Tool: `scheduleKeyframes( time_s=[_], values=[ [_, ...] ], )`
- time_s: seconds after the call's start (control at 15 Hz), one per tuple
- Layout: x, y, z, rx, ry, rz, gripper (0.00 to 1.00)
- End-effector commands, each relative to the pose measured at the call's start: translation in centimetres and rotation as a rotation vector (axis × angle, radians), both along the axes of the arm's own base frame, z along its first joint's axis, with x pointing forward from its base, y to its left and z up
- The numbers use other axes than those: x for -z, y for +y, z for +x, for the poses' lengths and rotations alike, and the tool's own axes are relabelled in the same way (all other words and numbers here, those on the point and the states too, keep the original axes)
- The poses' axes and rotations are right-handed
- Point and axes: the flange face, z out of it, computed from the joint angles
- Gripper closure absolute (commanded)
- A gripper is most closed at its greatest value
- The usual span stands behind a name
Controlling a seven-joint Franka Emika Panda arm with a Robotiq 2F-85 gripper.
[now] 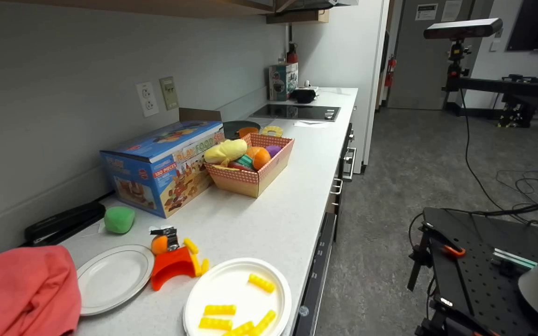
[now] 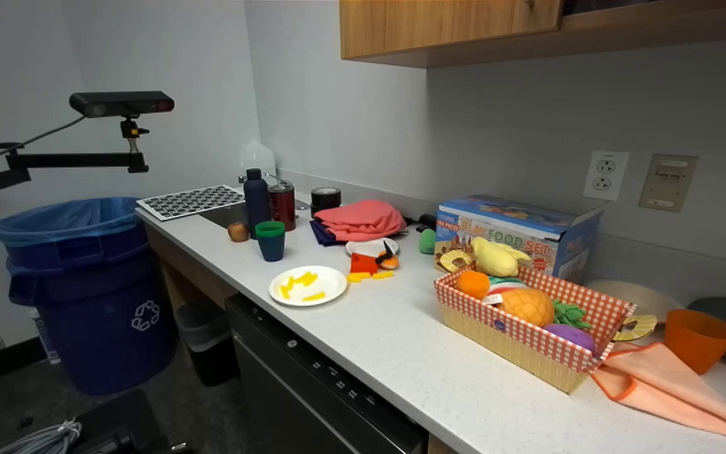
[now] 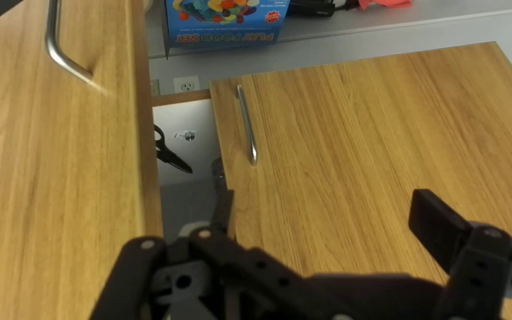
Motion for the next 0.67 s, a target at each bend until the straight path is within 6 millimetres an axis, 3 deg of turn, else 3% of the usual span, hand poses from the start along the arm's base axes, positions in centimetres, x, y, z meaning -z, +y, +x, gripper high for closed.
scheduleKeyframes(
  time_s=[0.0, 0.6],
  values=[
    [-0.5, -0.3, 0.5, 0.028, -0.067, -0.008, 0.00],
    [1.3, -0.8, -0.5, 0.096, 0.127, -0.058, 0.00]
  ],
)
